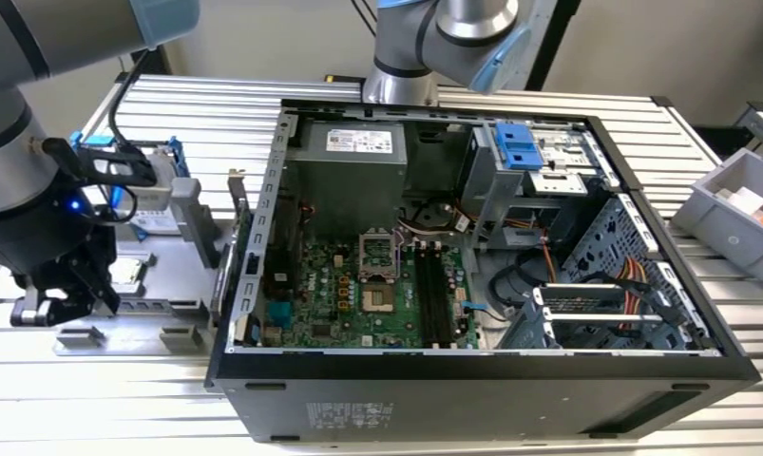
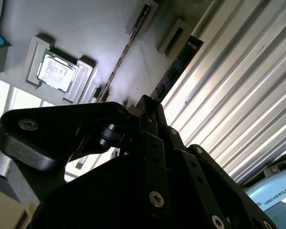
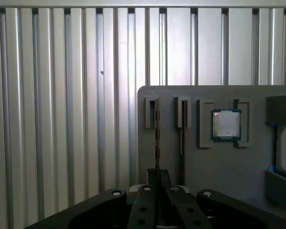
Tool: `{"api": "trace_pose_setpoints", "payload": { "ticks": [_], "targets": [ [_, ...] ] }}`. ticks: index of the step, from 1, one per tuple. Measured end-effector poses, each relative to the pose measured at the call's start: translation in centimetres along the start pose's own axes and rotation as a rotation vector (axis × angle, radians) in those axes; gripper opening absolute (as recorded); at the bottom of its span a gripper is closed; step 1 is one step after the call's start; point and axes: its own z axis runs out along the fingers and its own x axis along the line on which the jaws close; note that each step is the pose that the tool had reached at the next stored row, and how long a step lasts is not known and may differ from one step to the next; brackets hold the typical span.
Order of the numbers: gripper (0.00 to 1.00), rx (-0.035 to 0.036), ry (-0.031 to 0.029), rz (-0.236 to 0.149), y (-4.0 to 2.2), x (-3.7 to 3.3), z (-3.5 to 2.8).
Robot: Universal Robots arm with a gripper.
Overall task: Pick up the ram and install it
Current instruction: 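Pick up the ram and move it above insertion slot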
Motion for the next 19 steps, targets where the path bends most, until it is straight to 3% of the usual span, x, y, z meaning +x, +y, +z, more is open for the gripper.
{"api": "trace_pose_setpoints", "payload": {
  "ticks": [19],
  "targets": [
    [0.00,-0.0002,0.0002,0.000,0.02,-0.01,-0.79]
  ]
}}
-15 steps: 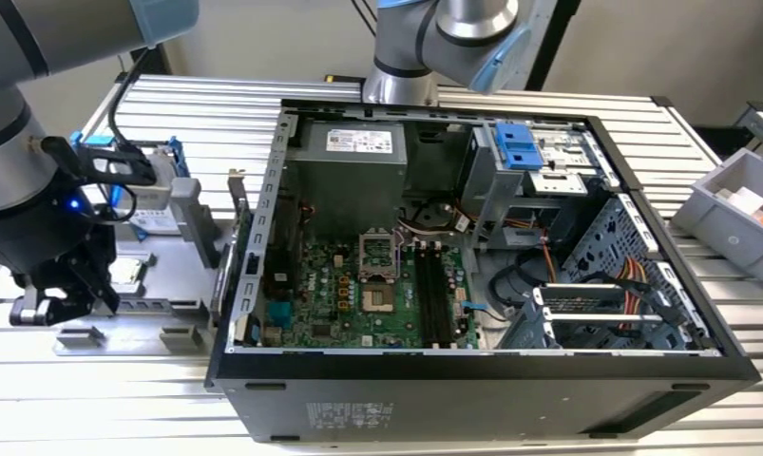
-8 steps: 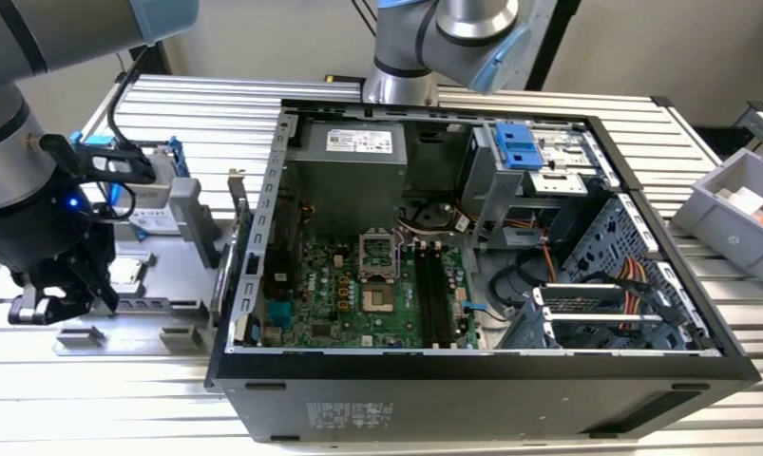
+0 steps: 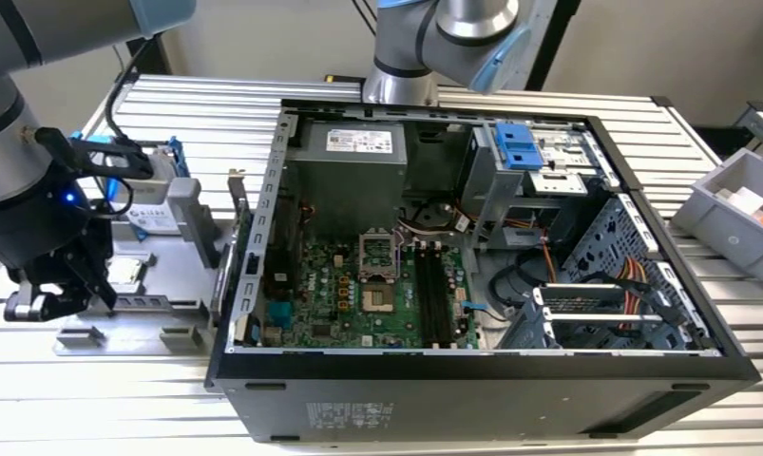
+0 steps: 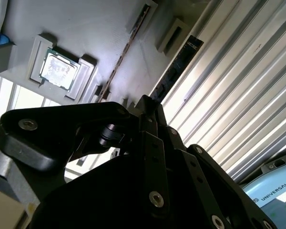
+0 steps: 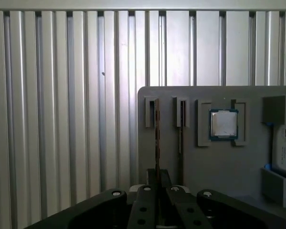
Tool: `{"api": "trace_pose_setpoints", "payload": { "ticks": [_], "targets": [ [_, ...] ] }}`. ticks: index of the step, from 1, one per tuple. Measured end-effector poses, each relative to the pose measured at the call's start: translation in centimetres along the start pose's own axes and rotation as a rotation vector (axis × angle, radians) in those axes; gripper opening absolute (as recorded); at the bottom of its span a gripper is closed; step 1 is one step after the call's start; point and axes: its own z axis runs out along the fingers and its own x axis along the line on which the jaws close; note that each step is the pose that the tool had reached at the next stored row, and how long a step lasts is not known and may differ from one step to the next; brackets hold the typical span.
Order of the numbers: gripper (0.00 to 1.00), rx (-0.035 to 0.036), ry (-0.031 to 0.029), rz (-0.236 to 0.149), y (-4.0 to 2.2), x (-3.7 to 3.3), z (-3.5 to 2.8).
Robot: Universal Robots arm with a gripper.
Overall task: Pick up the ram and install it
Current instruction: 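Pick up the ram and move it above insertion slot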
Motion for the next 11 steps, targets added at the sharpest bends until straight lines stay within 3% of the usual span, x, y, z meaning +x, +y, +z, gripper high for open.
{"api": "trace_pose_setpoints", "payload": {
  "ticks": [11],
  "targets": [
    [0.00,0.0003,-0.0003,0.000,0.02,-0.01,-0.73]
  ]
}}
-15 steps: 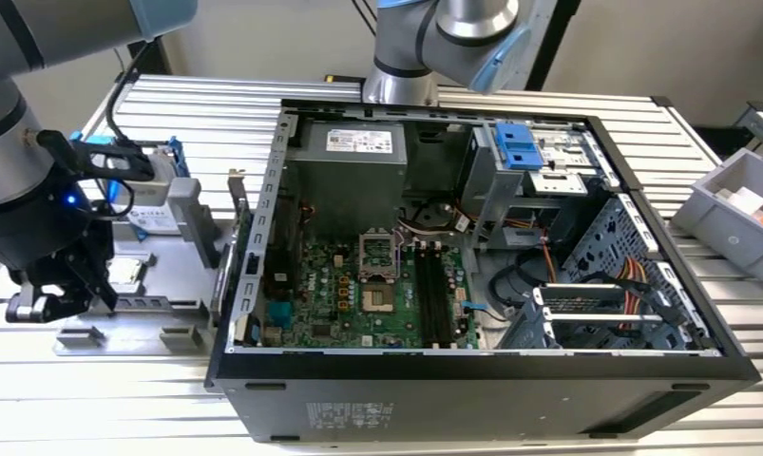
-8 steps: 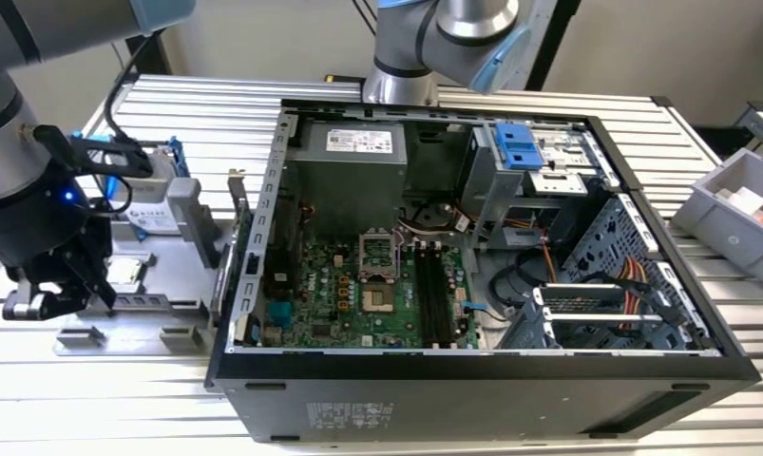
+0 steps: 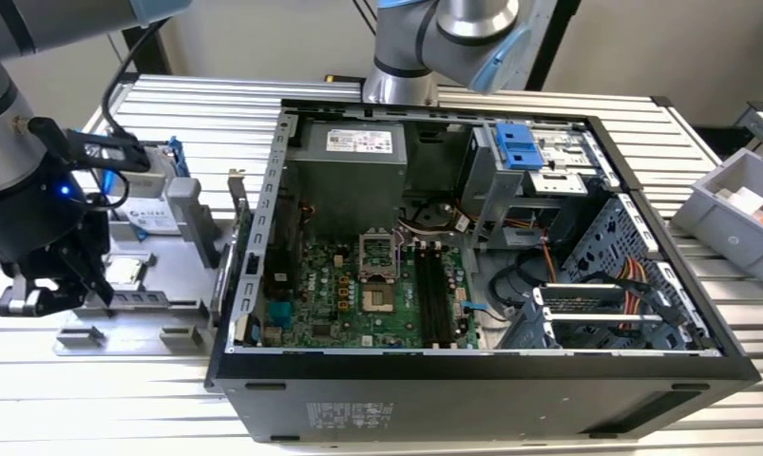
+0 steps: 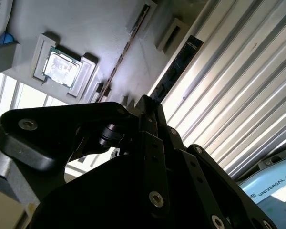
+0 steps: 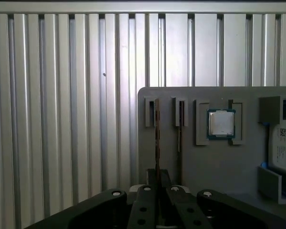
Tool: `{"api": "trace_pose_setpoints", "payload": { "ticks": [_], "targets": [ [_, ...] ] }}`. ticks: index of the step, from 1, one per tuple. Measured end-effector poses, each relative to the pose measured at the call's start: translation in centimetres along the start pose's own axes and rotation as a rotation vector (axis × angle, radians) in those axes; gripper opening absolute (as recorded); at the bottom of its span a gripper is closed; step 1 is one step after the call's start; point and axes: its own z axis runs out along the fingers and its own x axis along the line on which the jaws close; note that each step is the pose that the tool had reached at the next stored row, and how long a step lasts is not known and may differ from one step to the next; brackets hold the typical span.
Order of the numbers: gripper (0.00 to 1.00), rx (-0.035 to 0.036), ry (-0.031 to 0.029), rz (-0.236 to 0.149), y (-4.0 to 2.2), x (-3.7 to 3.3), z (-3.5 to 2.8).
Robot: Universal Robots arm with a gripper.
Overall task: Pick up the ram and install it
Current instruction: 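Pick up the ram and move it above insertion slot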
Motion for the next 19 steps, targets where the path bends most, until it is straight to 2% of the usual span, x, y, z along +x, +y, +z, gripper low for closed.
{"api": "trace_pose_setpoints", "payload": {
  "ticks": [5,19],
  "targets": [
    [0.00,-0.0002,0.0001,0.000,0.01,-0.01,-0.39],
    [0.00,-0.0001,0.0001,0.000,0.02,-0.01,-0.70]
  ]
}}
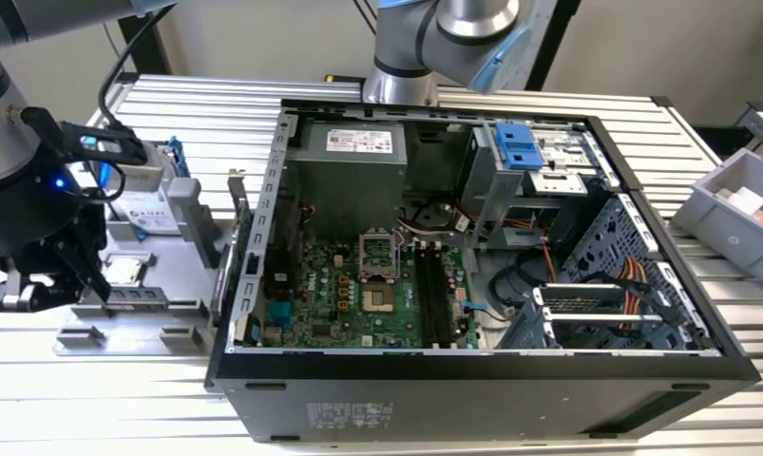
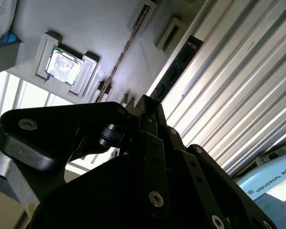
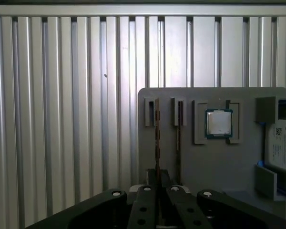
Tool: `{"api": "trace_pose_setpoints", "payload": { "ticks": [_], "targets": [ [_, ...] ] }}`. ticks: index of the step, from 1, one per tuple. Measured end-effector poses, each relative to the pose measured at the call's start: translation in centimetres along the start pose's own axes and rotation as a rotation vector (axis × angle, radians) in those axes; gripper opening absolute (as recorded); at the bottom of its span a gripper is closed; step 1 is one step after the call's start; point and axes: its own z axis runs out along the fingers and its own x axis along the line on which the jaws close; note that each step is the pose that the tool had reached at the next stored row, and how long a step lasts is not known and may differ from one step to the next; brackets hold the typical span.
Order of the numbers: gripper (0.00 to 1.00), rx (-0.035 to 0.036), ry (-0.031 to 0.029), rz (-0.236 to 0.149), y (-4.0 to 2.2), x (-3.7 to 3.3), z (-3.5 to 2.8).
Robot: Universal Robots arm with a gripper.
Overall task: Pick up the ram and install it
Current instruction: 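Pick up the ram and move it above insertion slot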
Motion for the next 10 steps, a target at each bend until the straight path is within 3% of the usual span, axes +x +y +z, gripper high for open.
{"api": "trace_pose_setpoints", "payload": {
  "ticks": [10],
  "targets": [
    [0.00,0.0000,-0.0001,0.002,0.00,0.00,-0.19]
  ]
}}
